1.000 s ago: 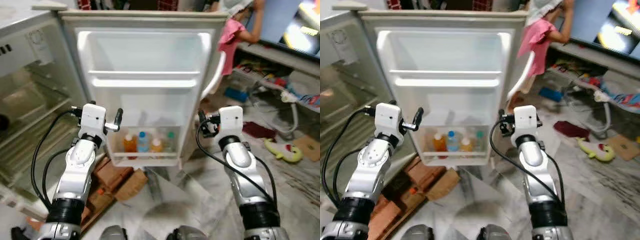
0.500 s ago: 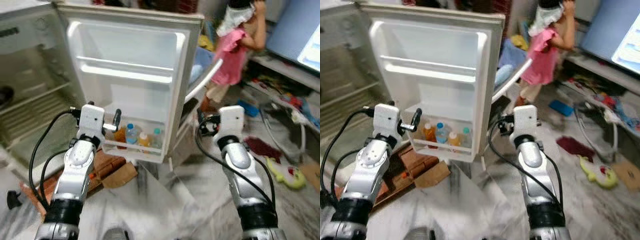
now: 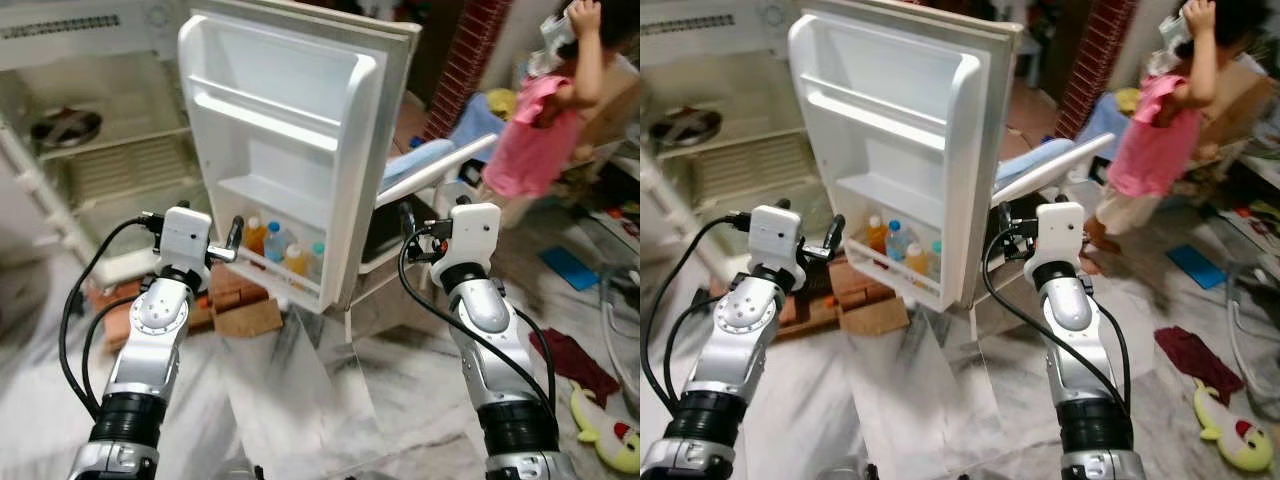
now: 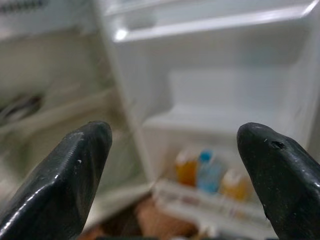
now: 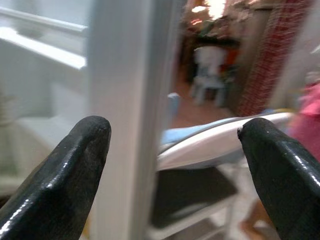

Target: Restocking fridge

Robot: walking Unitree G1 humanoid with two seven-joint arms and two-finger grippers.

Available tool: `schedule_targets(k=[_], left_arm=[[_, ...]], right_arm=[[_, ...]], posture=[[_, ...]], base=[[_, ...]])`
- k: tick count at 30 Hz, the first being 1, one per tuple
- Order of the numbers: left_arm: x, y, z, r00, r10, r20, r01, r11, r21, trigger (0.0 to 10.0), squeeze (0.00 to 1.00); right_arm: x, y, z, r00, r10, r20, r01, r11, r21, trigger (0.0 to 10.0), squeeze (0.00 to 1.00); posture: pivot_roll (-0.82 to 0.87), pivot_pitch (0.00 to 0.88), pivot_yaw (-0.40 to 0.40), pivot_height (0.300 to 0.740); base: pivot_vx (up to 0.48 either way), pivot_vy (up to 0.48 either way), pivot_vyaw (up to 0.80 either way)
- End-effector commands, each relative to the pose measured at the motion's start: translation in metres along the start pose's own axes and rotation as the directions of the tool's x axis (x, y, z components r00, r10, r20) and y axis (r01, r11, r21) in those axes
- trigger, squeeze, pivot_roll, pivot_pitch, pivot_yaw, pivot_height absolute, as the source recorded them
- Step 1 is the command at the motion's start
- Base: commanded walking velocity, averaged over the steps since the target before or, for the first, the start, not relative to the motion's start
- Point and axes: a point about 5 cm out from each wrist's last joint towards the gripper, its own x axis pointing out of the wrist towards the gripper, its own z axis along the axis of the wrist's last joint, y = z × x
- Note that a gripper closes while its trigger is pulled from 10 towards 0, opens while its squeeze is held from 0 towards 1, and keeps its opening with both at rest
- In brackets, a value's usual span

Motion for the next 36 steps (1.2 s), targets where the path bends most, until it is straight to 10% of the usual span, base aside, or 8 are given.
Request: schedule_targets(k=[1, 36], left_arm=[[-0.001, 0.004, -0.002, 1.000, 0.012, -0.012, -0.012, 1.000, 0.012, 10.0, 0.00], [-0.011, 0.002, -0.009, 1.000, -0.022, -0.008, 0.021, 0.999, -0.041, 10.0, 0.00]], right_arm=[[0.001, 0.001, 0.005, 1.000, 0.008, 0.023, -0.009, 1.000, 0.004, 10.0, 0.00], [-0.002, -0.001, 0.005, 0.998, -0.025, 0.059, 0.026, 1.000, -0.009, 10.0, 0.00]], posture=[[-0.01, 0.000, -0.048, 0.740], [-0.01, 0.000, -0.037, 0.740]], base=[[0.000, -0.480, 0.79], [0.240, -0.059, 0.40]])
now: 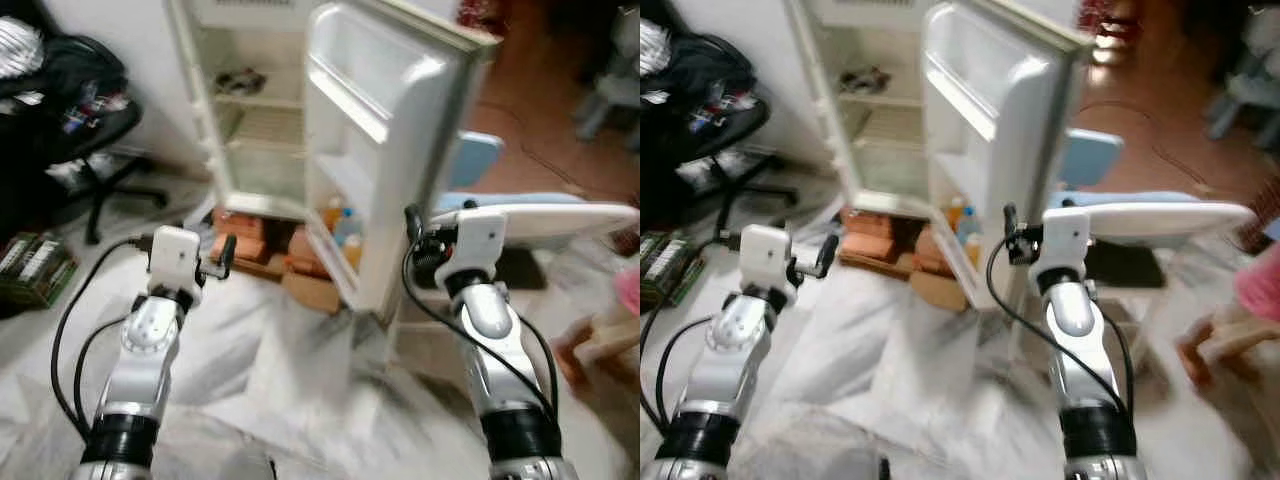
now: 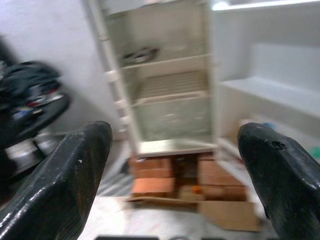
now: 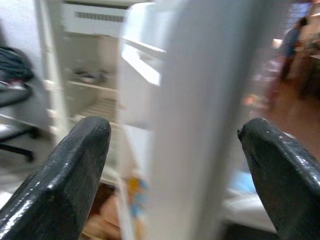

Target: Restocking fridge

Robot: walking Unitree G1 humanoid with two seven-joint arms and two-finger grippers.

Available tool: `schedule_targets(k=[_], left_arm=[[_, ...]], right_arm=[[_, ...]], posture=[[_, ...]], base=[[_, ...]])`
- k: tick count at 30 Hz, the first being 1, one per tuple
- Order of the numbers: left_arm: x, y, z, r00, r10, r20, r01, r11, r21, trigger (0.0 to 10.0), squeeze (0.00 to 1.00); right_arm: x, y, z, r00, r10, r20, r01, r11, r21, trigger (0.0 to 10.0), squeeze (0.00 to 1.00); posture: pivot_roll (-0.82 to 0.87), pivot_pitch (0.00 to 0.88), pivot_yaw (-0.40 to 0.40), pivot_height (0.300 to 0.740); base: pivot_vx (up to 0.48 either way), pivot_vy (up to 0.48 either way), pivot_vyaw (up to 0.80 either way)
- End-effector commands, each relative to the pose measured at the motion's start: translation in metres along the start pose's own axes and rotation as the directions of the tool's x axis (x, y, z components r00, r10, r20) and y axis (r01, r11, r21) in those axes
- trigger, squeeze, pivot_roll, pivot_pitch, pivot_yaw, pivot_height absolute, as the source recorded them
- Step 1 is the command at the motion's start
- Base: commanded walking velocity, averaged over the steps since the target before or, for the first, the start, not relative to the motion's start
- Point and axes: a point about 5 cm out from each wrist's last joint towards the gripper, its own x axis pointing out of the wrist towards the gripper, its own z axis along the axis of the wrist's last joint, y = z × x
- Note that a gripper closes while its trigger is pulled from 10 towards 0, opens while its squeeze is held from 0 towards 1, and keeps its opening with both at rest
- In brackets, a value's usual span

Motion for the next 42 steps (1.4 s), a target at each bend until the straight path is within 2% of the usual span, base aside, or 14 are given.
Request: schedule_targets(k=[1, 9, 18, 20, 22, 24, 26, 28, 31, 34, 37, 39, 41, 42], left_arm=[[0.004, -0.007, 0.005, 1.000, -0.024, 0.018, 0.024, 1.000, 0.000, 10.0, 0.00], [0.005, -0.009, 0.005, 0.999, -0.035, 0.010, 0.035, 0.999, -0.008, 10.0, 0.00], [0.004, -0.011, 0.003, 0.999, -0.033, -0.005, 0.032, 0.999, -0.028, 10.0, 0.00], [0.002, -0.011, 0.000, 0.999, -0.022, -0.032, 0.020, 0.999, -0.042, 10.0, 0.00], [-0.007, -0.010, -0.006, 0.997, -0.007, -0.079, -0.003, 0.993, -0.119, 10.0, 0.00], [-0.014, -0.011, -0.011, 0.995, -0.014, -0.100, 0.001, 0.991, -0.130, 10.0, 0.00], [-0.025, -0.012, -0.019, 0.990, -0.021, -0.140, -0.001, 0.988, -0.153, 10.0, 0.00], [-0.029, -0.012, -0.023, 0.986, -0.024, -0.165, -0.005, 0.985, -0.171, 10.0, 0.00], [-0.042, -0.020, -0.038, 0.953, -0.092, -0.290, 0.031, 0.977, -0.209, 10.0, 0.00], [-0.044, -0.022, -0.042, 0.941, -0.116, -0.317, 0.049, 0.976, -0.212, 10.0, 0.00], [-0.045, -0.024, -0.043, 0.927, -0.145, -0.347, 0.075, 0.975, -0.208, 10.0, 0.00], [-0.045, -0.025, -0.043, 0.923, -0.152, -0.353, 0.082, 0.975, -0.206, 10.0, 0.00], [-0.046, -0.025, -0.044, 0.915, -0.161, -0.370, 0.090, 0.975, -0.201, 10.0, 0.00], [-0.046, -0.026, -0.048, 0.905, -0.170, -0.389, 0.095, 0.974, -0.204, 10.0, 0.00]], right_arm=[[-0.002, -0.007, 0.002, 1.000, -0.020, 0.011, 0.020, 1.000, -0.013, 10.0, 0.00], [-0.002, -0.009, 0.003, 0.999, -0.047, 0.026, 0.048, 0.998, -0.030, 10.0, 0.00], [-0.002, -0.008, 0.000, 1.000, -0.024, 0.014, 0.024, 1.000, -0.016, 10.0, 0.00], [-0.001, -0.008, -0.001, 1.000, -0.005, 0.009, 0.006, 1.000, -0.013, 10.0, 0.00], [0.002, -0.005, -0.003, 0.999, 0.049, -0.005, -0.049, 0.999, 0.010, 10.0, 0.00], [0.005, -0.006, -0.001, 0.998, 0.063, 0.006, -0.063, 0.998, 0.005, 10.0, 0.00], [0.017, -0.006, 0.006, 0.995, 0.098, 0.032, -0.098, 0.995, 0.016, 10.0, 0.00], [0.022, -0.005, 0.009, 0.992, 0.115, 0.043, -0.115, 0.993, 0.014, 10.0, 0.00], [0.042, -0.003, 0.026, 0.987, 0.129, 0.093, -0.129, 0.992, -0.011, 10.0, 0.00], [0.049, -0.001, 0.031, 0.986, 0.129, 0.107, -0.129, 0.992, -0.010, 10.0, 0.00], [0.070, 0.014, 0.050, 0.976, 0.159, 0.149, -0.166, 0.986, 0.033, 10.0, 0.00], [0.076, 0.026, 0.058, 0.964, 0.208, 0.167, -0.225, 0.970, 0.090, 10.0, 0.00], [0.077, 0.043, 0.066, 0.927, 0.320, 0.197, -0.350, 0.925, 0.145, 10.0, 0.00], [0.066, 0.070, 0.078, 0.807, 0.530, 0.262, -0.586, 0.776, 0.235, 10.0, 0.00]], posture=[[-0.01, 0.000, -0.037, 0.740], [-0.01, 0.000, -0.034, 0.740], [0.00, 0.000, -0.037, 0.740], [0.00, 0.000, -0.037, 0.740], [0.00, 0.000, -0.035, 0.740], [0.01, 0.000, -0.035, 0.740], [0.02, 0.000, -0.036, 0.740], [0.02, 0.000, -0.038, 0.740], [0.04, 0.000, -0.043, 0.740], [0.04, 0.000, -0.043, 0.740], [0.05, 0.000, -0.045, 0.740], [0.06, 0.000, -0.047, 0.740], [0.06, 0.000, -0.047, 0.740], [0.06, 0.000, -0.050, 0.740]], base=[[0.480, 0.000, 0.00], [0.457, 0.000, 0.00], [0.000, 0.000, 0.00], [0.000, 0.000, 0.00], [0.000, 0.000, 0.00], [0.000, 0.000, 0.00], [0.000, 0.000, 0.00], [0.000, 0.000, 0.00], [0.000, 0.000, 0.00], [0.000, 0.000, 0.00], [0.000, 0.000, 0.00], [0.000, 0.000, 0.00], [0.000, 0.000, 0.00], [0.000, 0.000, 0.00]])
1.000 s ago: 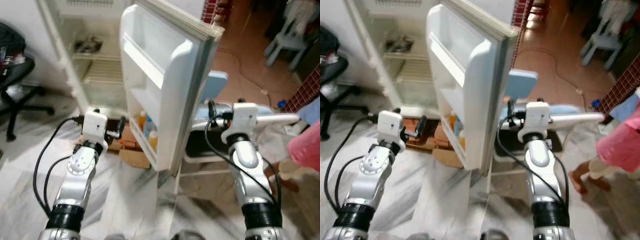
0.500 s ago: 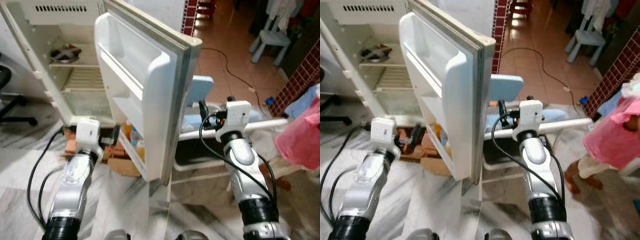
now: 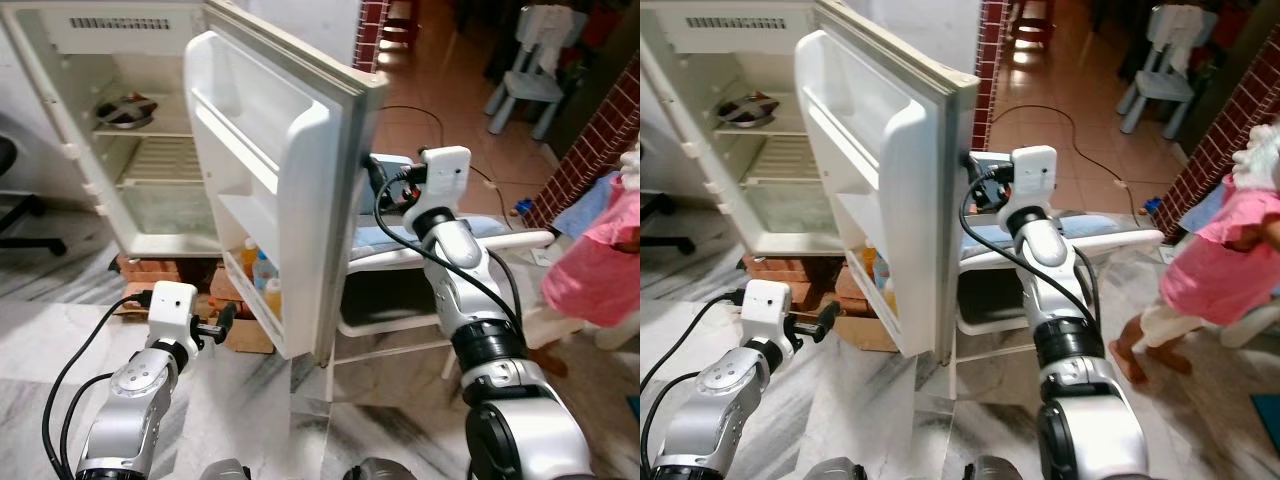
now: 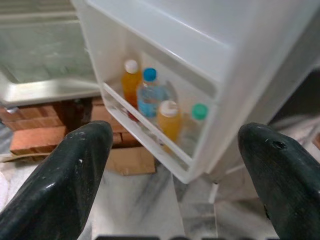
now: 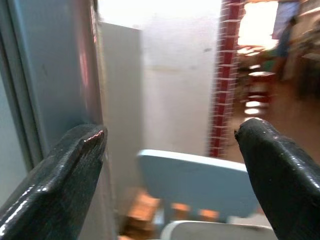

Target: Restocking fridge

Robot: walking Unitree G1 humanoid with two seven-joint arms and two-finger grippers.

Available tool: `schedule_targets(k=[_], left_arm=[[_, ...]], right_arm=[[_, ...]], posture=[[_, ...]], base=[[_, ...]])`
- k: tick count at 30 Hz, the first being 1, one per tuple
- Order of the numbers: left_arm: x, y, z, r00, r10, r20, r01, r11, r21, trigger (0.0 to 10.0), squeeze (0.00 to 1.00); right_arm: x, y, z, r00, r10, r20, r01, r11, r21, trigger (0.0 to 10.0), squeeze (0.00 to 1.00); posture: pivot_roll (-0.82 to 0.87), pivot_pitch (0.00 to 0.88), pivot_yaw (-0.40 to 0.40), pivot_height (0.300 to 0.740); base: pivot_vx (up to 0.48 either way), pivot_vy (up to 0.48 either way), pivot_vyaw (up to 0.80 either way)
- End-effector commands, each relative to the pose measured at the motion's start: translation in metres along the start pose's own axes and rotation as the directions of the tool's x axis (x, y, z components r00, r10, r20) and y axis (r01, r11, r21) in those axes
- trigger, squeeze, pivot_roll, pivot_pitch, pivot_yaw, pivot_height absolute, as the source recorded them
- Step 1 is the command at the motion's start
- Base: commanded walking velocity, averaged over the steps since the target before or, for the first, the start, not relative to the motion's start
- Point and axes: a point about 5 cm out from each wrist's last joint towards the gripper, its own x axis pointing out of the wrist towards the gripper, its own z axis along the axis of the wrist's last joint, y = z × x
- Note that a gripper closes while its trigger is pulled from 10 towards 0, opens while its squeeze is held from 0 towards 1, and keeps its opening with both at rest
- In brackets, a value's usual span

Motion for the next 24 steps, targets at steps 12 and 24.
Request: schedule_targets(k=[12, 24], left_arm=[[0.012, 0.003, -0.019, 0.995, -0.035, -0.094, 0.035, 0.999, 0.003, 10.0, 0.00], [0.014, 0.010, -0.023, 0.996, -0.043, -0.078, 0.046, 0.998, 0.036, 10.0, 0.00]], right_arm=[[-0.010, 0.022, 0.020, 0.941, 0.328, 0.089, -0.335, 0.938, 0.087, 10.0, 0.00], [-0.023, -0.019, 0.008, 0.998, -0.028, 0.055, 0.034, 0.993, -0.113, 10.0, 0.00]], posture=[[0.05, 0.012, -0.048, 0.740], [0.05, 0.013, -0.043, 0.740]], base=[[0.000, 0.000, 0.00], [0.000, 0.000, 0.00]])
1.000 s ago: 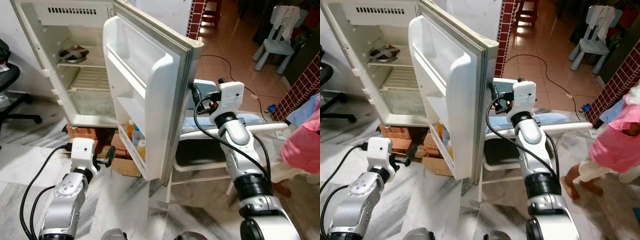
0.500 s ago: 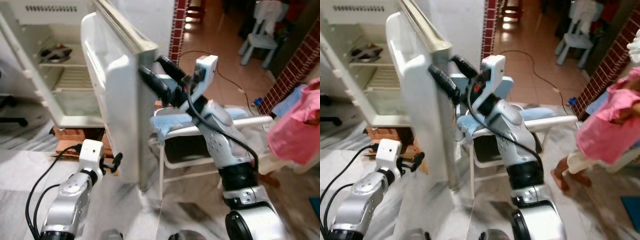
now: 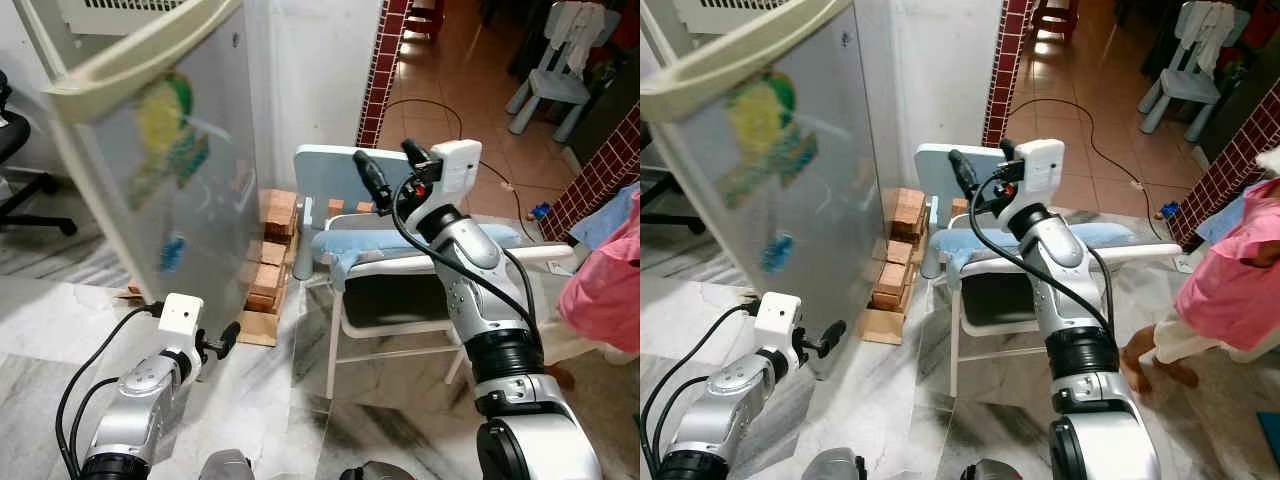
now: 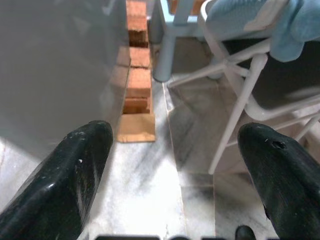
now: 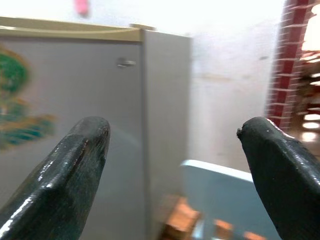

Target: Restocking fridge

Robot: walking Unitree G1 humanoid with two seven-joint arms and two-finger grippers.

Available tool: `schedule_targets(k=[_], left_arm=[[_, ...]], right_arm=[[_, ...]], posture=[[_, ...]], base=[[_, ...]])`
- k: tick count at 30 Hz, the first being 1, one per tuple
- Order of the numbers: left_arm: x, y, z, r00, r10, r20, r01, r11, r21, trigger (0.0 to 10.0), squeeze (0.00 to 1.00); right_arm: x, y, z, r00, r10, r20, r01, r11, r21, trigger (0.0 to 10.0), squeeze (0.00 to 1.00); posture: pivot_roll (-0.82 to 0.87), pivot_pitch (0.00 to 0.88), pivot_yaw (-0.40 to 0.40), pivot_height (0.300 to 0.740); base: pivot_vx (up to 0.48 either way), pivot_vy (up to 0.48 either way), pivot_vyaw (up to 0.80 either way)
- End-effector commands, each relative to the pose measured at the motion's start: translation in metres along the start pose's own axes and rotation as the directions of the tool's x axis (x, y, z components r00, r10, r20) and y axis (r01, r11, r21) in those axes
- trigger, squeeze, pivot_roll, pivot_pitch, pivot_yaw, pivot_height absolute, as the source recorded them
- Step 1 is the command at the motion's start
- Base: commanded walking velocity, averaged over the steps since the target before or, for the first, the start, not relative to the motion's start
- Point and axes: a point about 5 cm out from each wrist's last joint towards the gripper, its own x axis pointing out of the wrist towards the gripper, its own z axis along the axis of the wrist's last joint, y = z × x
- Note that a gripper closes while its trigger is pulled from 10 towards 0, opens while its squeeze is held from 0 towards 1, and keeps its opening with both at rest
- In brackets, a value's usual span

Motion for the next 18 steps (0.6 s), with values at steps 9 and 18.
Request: schedule_targets(k=[9, 18], left_arm=[[-0.010, 0.020, 0.060, 0.956, 0.130, 0.263, -0.156, 0.985, 0.080, 10.0, 0.00], [-0.014, 0.007, 0.081, 0.930, 0.109, 0.351, -0.156, 0.982, 0.107, 10.0, 0.00]], right_arm=[[-0.032, -0.004, -0.019, 0.979, -0.205, -0.017, 0.202, 0.975, -0.089, 10.0, 0.00], [-0.066, -0.005, -0.037, 0.946, -0.317, -0.076, 0.307, 0.945, -0.111, 10.0, 0.00]], posture=[[0.04, 0.012, -0.062, 0.740], [0.00, 0.020, -0.061, 0.740]], base=[[0.000, 0.000, 0.00], [0.000, 0.192, -0.17]])
